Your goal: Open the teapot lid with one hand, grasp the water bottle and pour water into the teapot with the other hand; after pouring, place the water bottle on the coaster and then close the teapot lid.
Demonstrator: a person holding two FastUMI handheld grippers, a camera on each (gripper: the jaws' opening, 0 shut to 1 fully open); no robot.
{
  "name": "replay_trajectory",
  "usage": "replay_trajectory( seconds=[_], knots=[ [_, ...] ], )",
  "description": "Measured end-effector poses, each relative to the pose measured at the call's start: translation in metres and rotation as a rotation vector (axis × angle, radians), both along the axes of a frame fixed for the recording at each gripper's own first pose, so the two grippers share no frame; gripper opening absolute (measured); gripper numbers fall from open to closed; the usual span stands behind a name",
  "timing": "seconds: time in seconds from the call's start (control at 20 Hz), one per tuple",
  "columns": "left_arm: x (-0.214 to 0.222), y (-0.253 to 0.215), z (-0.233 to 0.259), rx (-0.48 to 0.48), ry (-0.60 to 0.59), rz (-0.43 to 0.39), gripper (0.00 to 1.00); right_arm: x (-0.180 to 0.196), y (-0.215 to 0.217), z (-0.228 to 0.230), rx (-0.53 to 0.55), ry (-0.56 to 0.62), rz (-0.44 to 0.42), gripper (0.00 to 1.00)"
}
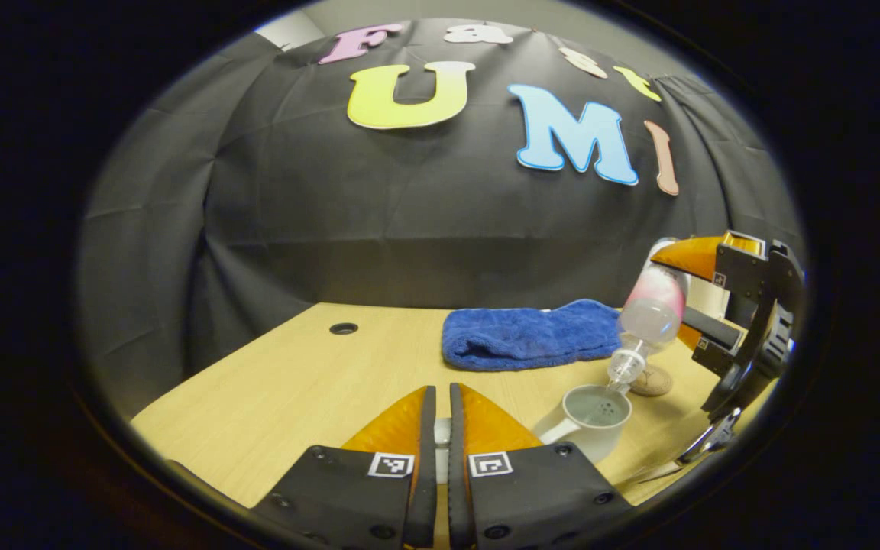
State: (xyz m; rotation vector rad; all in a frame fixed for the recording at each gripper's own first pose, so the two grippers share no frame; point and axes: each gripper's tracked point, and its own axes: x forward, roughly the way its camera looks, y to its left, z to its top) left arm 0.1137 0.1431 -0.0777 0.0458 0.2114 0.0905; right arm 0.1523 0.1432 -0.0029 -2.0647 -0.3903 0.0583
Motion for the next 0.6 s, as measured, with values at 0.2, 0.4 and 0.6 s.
replay_trajectory(
  seconds=[0.2,0.4,0.6],
  knots=[
    [0.0002,0.0003,-0.0003,0.000,0.004,-0.002,0.13,-0.0014,0.0029,0.0044,-0.029,-0.020,0.015,0.76],
    [-0.0002,0.0005,-0.0004,-0.003,0.008,-0.004,0.13,-0.0043,0.0055,0.0062,-0.050,-0.033,0.027,0.76],
    [0.0002,0.0006,-0.0009,-0.004,0.012,-0.007,0.13,-0.0079,0.0081,0.0093,-0.088,-0.054,0.045,0.76]
  ],
)
